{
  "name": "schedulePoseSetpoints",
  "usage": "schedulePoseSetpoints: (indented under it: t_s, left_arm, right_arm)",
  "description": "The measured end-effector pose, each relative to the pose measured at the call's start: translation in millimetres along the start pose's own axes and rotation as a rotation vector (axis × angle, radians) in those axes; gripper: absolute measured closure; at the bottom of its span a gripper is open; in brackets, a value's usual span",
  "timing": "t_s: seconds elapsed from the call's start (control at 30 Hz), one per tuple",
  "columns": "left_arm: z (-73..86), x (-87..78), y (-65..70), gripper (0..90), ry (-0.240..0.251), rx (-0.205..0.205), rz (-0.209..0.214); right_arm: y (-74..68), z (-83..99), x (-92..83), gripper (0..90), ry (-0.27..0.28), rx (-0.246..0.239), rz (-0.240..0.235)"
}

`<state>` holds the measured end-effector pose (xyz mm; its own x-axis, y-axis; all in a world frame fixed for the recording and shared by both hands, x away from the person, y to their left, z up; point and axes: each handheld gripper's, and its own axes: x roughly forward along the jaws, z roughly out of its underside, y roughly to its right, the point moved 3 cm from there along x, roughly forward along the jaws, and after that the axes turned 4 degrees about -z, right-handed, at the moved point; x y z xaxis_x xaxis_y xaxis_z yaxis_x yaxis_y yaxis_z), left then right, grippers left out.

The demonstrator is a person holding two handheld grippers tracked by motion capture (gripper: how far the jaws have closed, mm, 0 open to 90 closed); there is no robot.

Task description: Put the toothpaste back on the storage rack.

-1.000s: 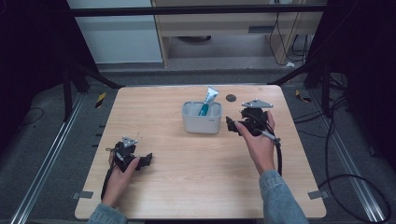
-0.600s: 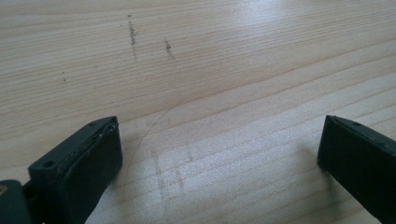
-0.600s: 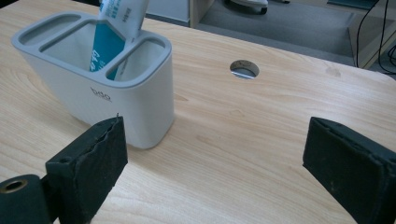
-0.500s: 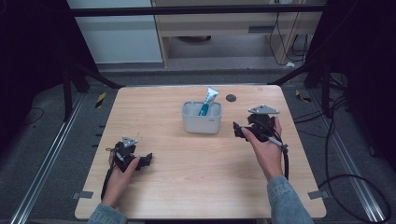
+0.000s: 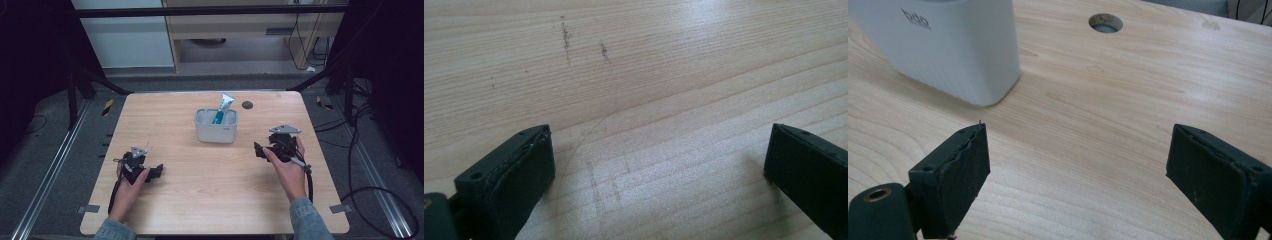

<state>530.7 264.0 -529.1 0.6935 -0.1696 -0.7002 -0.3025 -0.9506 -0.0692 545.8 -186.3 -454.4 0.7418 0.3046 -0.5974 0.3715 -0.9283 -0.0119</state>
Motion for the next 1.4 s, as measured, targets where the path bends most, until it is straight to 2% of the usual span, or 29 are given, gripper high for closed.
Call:
schedulePoseSetpoints:
  t_s: [0.13, 0.23, 0.53, 0.73, 0.8, 0.9, 1.03, 1.17, 1.23, 1.4]
  left_arm:
    - [0.0, 0.0, 0.0, 0.0, 0.000, 0.000, 0.000]
    - [0.0, 0.0, 0.0, 0.0, 0.000, 0.000, 0.000]
    - [0.0, 0.0, 0.0, 0.0, 0.000, 0.000, 0.000]
    - [0.0, 0.0, 0.0, 0.0, 0.000, 0.000, 0.000]
    - [0.0, 0.0, 0.0, 0.0, 0.000, 0.000, 0.000]
    - [0.0, 0.0, 0.0, 0.0, 0.000, 0.000, 0.000]
    - [0.0, 0.0, 0.0, 0.0, 0.000, 0.000, 0.000]
    - [0.0, 0.0, 0.0, 0.0, 0.000, 0.000, 0.000]
    - [0.0, 0.0, 0.0, 0.0, 0.000, 0.000, 0.000]
    - [0.0, 0.0, 0.0, 0.0, 0.000, 0.000, 0.000]
  right_arm:
    - [4.0, 12.7, 5.2, 9.8, -0.027, 0.005, 0.002]
    - [8.2, 29.0, 13.0, 10.0, -0.062, 0.034, -0.001]
    - [12.4, 56.2, 26.1, 10.1, -0.112, 0.059, -0.002]
    - [19.9, 60.4, 27.9, 9.8, -0.127, 0.086, 0.003]
    - [22.9, 60.7, 28.2, 9.8, -0.126, 0.082, 0.013]
    - [29.1, 61.9, 29.3, 9.2, -0.124, 0.112, 0.023]
    - [32.6, 64.5, 32.7, 8.2, -0.136, 0.117, 0.040]
    - [36.0, 65.3, 35.8, 7.5, -0.119, 0.133, 0.059]
    - [35.8, 65.2, 36.8, 7.3, -0.114, 0.135, 0.063]
    - [35.0, 67.2, 38.4, 5.9, -0.101, 0.105, 0.070]
